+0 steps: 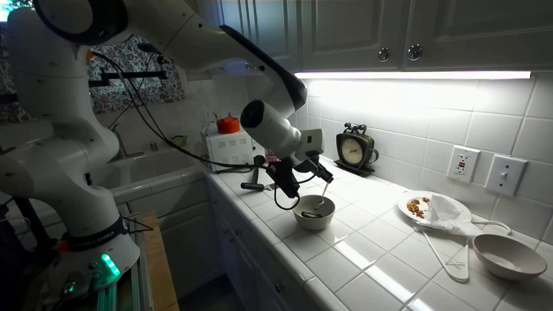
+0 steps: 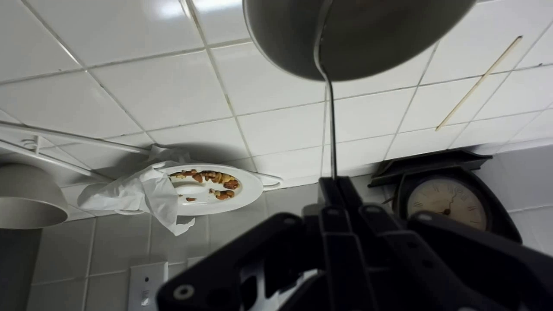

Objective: Use the spoon to stir in the bowl

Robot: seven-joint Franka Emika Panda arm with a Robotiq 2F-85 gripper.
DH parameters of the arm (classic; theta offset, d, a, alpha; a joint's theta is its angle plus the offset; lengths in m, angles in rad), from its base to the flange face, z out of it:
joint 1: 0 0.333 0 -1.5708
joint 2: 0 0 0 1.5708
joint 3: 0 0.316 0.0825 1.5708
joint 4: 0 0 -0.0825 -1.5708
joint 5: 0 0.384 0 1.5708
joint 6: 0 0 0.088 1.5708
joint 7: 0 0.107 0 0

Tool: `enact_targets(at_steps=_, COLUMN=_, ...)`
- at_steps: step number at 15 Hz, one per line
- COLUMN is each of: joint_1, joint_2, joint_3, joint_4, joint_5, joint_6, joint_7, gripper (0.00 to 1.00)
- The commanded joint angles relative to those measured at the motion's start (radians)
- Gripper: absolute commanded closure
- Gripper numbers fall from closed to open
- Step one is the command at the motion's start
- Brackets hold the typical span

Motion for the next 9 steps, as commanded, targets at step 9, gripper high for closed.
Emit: enact_targets(at_steps=9, joint_1=0.0, joint_2=0.097, joint_3=-0.016, joint_4=0.069, joint_5=0.243, joint_6=-0.063, joint_7=-0.383, gripper=0.99)
